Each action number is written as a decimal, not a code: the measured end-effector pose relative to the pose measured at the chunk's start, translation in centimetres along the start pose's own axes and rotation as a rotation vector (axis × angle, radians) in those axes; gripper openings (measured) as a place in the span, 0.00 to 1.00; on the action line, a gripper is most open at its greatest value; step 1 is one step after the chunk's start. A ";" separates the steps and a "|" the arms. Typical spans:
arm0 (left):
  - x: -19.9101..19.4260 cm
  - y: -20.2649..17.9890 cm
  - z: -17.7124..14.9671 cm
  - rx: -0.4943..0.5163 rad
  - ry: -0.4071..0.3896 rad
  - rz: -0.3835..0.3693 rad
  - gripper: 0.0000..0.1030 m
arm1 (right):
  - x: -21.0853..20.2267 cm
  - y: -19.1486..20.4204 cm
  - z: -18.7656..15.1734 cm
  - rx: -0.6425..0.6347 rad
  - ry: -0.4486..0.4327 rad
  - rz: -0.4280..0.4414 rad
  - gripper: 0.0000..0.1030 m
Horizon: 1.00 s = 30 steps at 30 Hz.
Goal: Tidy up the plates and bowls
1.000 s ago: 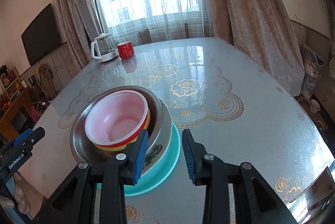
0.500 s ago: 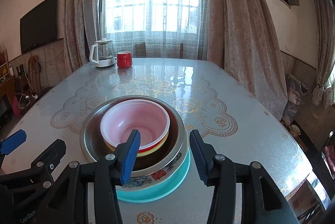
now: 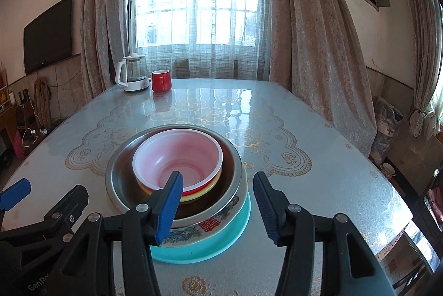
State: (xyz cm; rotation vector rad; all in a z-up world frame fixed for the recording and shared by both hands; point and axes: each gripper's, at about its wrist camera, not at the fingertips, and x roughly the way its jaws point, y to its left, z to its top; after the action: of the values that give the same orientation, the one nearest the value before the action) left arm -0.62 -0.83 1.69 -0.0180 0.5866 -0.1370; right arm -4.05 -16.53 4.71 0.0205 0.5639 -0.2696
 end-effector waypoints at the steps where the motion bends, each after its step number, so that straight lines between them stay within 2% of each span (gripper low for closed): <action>1: 0.0 0.0 0.0 -0.004 -0.001 0.000 0.97 | 0.0 -0.1 -0.1 0.002 -0.002 -0.001 0.53; 9: -0.2 -0.2 0.0 0.001 -0.017 0.004 0.97 | 0.3 -1.0 -0.1 0.031 0.012 -0.007 0.54; 30: 0.1 -0.5 -0.3 0.013 0.003 0.004 0.97 | 0.5 -1.0 -0.5 0.029 0.031 0.009 0.55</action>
State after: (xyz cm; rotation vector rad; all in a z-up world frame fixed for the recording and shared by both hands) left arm -0.77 -1.32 1.40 -0.0045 0.5886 -0.1371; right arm -4.18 -17.53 4.07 0.0550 0.5909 -0.2687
